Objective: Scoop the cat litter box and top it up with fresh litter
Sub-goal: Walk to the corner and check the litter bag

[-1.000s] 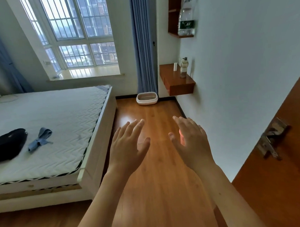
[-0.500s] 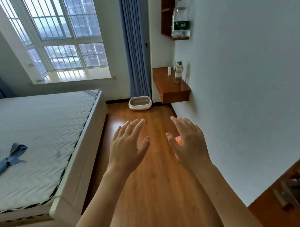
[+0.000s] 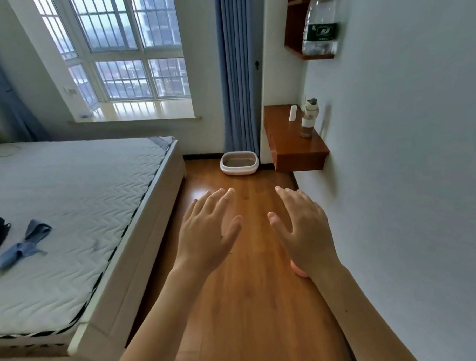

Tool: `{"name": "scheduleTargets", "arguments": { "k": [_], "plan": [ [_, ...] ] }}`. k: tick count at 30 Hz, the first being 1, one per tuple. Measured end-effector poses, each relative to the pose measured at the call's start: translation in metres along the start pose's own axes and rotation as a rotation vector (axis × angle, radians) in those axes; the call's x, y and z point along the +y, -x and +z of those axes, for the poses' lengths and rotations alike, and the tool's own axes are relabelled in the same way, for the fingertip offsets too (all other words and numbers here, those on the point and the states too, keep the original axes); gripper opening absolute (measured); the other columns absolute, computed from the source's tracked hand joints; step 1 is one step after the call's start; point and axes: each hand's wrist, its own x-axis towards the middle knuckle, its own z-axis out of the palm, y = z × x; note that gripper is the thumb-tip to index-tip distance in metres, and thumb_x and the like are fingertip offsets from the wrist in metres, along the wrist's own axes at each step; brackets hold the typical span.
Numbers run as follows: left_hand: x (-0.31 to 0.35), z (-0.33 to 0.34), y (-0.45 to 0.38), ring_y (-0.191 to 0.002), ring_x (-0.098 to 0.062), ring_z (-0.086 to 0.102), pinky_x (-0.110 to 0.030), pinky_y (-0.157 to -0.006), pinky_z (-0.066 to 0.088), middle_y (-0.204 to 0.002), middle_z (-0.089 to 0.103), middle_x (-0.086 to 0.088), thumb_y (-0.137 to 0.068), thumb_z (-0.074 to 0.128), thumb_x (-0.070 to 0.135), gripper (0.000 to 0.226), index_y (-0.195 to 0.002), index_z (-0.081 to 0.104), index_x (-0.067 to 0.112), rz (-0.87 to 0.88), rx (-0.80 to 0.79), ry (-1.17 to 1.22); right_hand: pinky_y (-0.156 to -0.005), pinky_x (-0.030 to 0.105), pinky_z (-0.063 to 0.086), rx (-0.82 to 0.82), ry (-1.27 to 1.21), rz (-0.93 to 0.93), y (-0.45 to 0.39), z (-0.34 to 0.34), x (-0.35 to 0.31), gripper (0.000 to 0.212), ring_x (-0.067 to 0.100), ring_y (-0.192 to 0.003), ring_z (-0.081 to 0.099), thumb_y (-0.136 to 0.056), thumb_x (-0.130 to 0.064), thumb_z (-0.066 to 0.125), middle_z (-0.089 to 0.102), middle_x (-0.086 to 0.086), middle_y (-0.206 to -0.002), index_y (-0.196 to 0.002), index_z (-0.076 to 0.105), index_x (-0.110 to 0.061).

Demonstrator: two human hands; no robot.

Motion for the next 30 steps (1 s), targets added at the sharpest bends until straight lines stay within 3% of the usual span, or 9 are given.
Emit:
{"name": "scheduleTargets", "arguments": {
  "k": [12, 19, 26, 30],
  "plan": [
    [-0.107, -0.002, -0.038, -0.139, -0.017, 0.036, -0.044, -0.114, 0.033, -0.148, 0.045, 0.007, -0.092, 0.029, 0.055, 0.061, -0.145, 0.042, 0.028, -0.162, 0.054, -0.053, -0.113, 0.049, 0.025, -0.163, -0.1, -0.137, -0.079, 0.096, -0.053, 0.057, 0.019, -0.141, 0.032, -0.094, -0.056, 0.037, 0.041, -0.004, -0.149, -0.145, 0.037, -0.03],
    [-0.223, -0.056, -0.049, -0.131, -0.024, 0.047, -0.044, -0.11, 0.035, -0.142, 0.053, 0.0, -0.092, 0.032, 0.052, 0.059, -0.141, 0.049, 0.023, -0.336, 0.198, -0.214, -0.111, 0.049, 0.031, -0.235, -0.245, -0.33, -0.143, 0.181, -0.163, 0.056, 0.016, -0.14, 0.032, -0.094, -0.053, 0.036, 0.045, -0.005, -0.146, -0.144, 0.037, -0.03],
    [-0.313, -0.112, -0.02, -0.141, -0.022, 0.035, -0.042, -0.115, 0.025, -0.15, 0.043, 0.0, -0.091, 0.021, 0.059, 0.068, -0.148, 0.038, 0.027, -0.597, 0.225, -0.351, -0.114, 0.043, 0.028, -0.333, -0.402, -0.535, -0.172, 0.255, -0.279, 0.058, 0.019, -0.141, 0.03, -0.095, -0.055, 0.038, 0.043, -0.003, -0.147, -0.145, 0.037, -0.027],
    [-0.338, -0.132, 0.009, -0.138, -0.022, 0.039, -0.043, -0.114, 0.029, -0.148, 0.046, -0.001, -0.093, 0.025, 0.056, 0.065, -0.147, 0.041, 0.022, -0.731, 0.257, -0.451, -0.116, 0.043, 0.024, -0.442, -0.459, -0.668, -0.169, 0.286, -0.327, 0.057, 0.019, -0.143, 0.026, -0.096, -0.055, 0.036, 0.039, -0.004, -0.15, -0.147, 0.033, -0.03]
  ]
}}
